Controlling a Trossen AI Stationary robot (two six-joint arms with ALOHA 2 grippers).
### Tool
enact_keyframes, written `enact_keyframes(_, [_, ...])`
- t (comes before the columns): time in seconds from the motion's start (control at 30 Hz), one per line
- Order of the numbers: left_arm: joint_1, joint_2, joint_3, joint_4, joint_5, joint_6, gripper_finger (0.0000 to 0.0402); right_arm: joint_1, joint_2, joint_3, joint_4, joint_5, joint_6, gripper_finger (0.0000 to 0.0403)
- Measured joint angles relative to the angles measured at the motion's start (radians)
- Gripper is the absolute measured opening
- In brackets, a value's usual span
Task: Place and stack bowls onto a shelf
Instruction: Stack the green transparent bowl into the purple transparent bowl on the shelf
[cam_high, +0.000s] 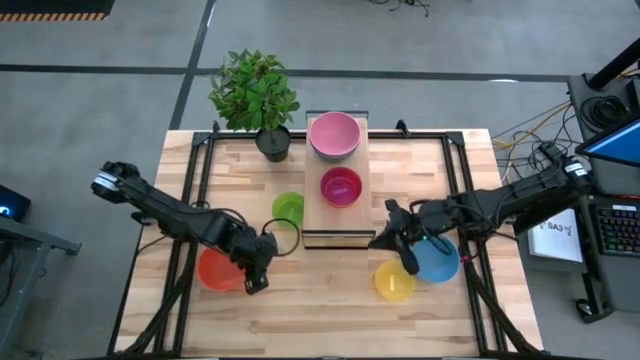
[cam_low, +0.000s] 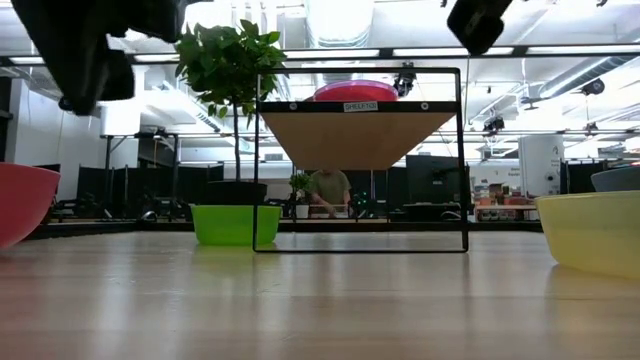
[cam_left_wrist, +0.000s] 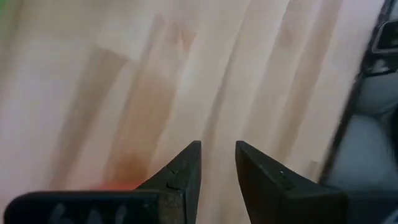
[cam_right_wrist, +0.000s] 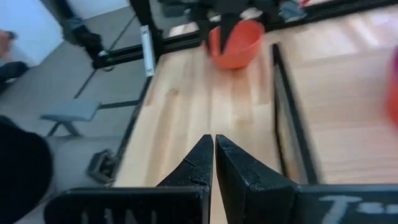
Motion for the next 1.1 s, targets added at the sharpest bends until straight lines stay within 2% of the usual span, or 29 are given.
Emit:
enact_keyframes(0.1, [0.0,0.016,0.005,0.001,-0.083,0.131,0.0082,0.046,-0.002,0.0,-0.002,0.001,0.023,0.0009])
enact_keyframes(0.27, [-0.001,0.013,-0.003,0.004,-0.278,0.333,0.0087,0.1,-0.005,0.0,-0.002,0.003,0.03,0.0009])
enact_keyframes(0.47, [0.001,0.014,-0.029,0.008,-0.569,0.553,0.0129,0.125,-0.005,0.0,-0.002,0.012,0.019,0.0009])
enact_keyframes(0.53, [0.012,0.019,-0.053,0.029,-0.633,0.619,0.0144,0.125,-0.005,0.0,-0.003,0.022,0.008,0.0009])
enact_keyframes(0.7, [0.085,0.021,-0.151,0.189,-0.63,0.701,0.0161,0.125,-0.004,0.0,-0.019,0.032,-0.011,0.0009])
enact_keyframes(1.1, [0.239,0.021,-0.387,0.601,-0.513,0.83,0.0152,0.125,-0.004,0.0,-0.018,0.066,-0.008,0.0009])
